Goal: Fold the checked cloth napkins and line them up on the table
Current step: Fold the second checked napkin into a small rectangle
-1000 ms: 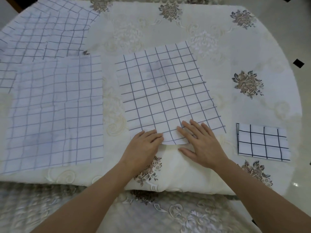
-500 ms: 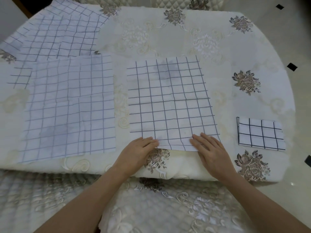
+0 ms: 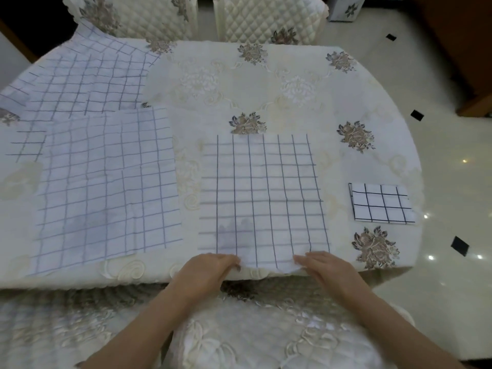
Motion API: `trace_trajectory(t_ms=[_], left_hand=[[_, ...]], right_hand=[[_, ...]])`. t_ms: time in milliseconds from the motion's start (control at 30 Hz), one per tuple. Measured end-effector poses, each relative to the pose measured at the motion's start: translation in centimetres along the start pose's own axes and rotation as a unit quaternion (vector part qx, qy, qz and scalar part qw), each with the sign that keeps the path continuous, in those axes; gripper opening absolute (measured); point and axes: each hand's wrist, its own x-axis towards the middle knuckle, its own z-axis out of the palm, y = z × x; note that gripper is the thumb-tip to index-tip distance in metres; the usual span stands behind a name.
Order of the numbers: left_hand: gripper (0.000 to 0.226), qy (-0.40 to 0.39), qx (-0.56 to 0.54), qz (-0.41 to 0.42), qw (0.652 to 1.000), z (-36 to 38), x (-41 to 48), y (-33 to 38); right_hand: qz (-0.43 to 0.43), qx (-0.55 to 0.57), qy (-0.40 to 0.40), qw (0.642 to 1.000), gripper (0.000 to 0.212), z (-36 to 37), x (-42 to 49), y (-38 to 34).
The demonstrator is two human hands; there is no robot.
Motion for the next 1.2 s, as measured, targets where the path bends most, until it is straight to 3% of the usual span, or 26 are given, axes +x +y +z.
trace_trajectory(t_ms=[200, 267, 333, 433, 533, 800, 900, 1200], left_hand=[[0.026, -0.033, -0.026, -0.014, 0.999, -1.2, -2.1, 1.1], [0.033, 0.01, -0.032, -0.034, 0.999, -2.5, -0.8, 0.9], [0.038, 0.094, -0.026, -0.036, 0.995, -3.8, 1.0, 0.6], [0.03, 0.192, 0.012, -0.036, 0.981, -5.2, 4.9, -1.1], [0.028, 0.233, 0.048, -0.072, 0.969, -6.3, 9.2, -3.2], [0.03, 0.263, 0.085, -0.096, 0.956, -6.9, 17.8, -9.7], [0.039, 0.258, 0.101, -0.095, 0.956, -7.1, 20.6, -12.0], [0.04, 0.265, 0.144, -0.095, 0.949, -6.5, 23.0, -14.3]], right_hand=[[-0.005, 0.048, -0.124, 0.991, 0.046, -2.6, -1.3, -0.5], [-0.013, 0.017, -0.087, 0.996, 0.049, -3.3, 0.4, 0.0], [-0.031, -0.02, -0.022, 0.999, 0.038, -4.2, 3.1, 0.7], [-0.074, -0.068, 0.059, 0.993, 0.035, -5.6, 9.0, 1.8], [-0.076, -0.107, 0.068, 0.989, 0.042, -6.4, 15.2, 3.4], [-0.032, -0.118, 0.039, 0.992, 0.042, -4.2, 26.0, 8.0], [-0.052, -0.119, 0.051, 0.99, 0.037, -2.7, 28.4, 10.0], [-0.041, -0.114, 0.112, 0.986, 0.048, -1.4, 31.0, 11.5]])
